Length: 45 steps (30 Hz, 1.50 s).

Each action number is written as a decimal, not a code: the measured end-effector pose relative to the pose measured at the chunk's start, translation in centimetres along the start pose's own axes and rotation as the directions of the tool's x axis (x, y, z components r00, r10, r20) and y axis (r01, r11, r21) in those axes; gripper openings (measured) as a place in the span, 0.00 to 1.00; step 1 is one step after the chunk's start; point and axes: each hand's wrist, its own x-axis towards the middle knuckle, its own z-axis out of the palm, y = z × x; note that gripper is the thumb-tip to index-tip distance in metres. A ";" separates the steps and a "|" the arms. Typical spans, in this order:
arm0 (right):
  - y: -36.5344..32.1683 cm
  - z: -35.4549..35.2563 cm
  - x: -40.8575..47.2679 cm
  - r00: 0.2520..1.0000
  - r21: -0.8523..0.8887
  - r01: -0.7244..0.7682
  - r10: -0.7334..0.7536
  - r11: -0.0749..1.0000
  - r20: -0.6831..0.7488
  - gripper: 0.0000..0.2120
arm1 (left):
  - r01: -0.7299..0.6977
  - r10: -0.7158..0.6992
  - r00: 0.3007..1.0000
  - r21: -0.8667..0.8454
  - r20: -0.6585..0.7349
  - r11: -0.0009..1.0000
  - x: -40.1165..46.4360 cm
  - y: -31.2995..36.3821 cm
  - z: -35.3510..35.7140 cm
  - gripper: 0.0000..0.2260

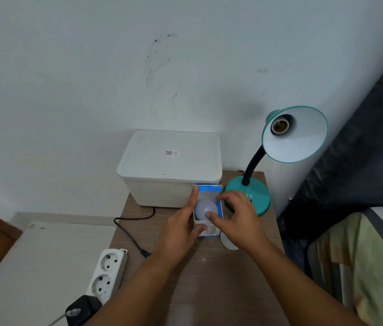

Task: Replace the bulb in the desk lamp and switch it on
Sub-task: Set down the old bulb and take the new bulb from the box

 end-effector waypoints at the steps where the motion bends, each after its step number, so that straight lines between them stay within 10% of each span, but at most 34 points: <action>1: 0.1 0.1 0.3 0.999 -0.027 -0.006 0.007 1.000 0.035 0.24 | 0.001 -0.001 1.000 -0.005 0.002 1.000 0.1 0.0 -0.1 0.48; 8: -0.3 1.0 1.9 0.981 -0.175 -0.088 0.115 0.981 0.156 0.37 | 0.024 -0.023 1.000 -0.072 0.020 0.997 0.5 -0.1 -0.4 0.48; 17: -2.2 0.6 2.9 0.954 -0.245 -0.193 0.240 0.950 0.180 0.28 | 0.061 -0.060 0.998 -0.055 0.017 0.997 1.0 0.1 -0.5 0.51; 45: -1.8 -5.4 -3.9 0.928 0.524 -0.140 0.296 0.840 -0.225 0.18 | 0.077 -0.077 0.997 -0.005 -0.029 0.997 0.9 1.4 -0.9 0.48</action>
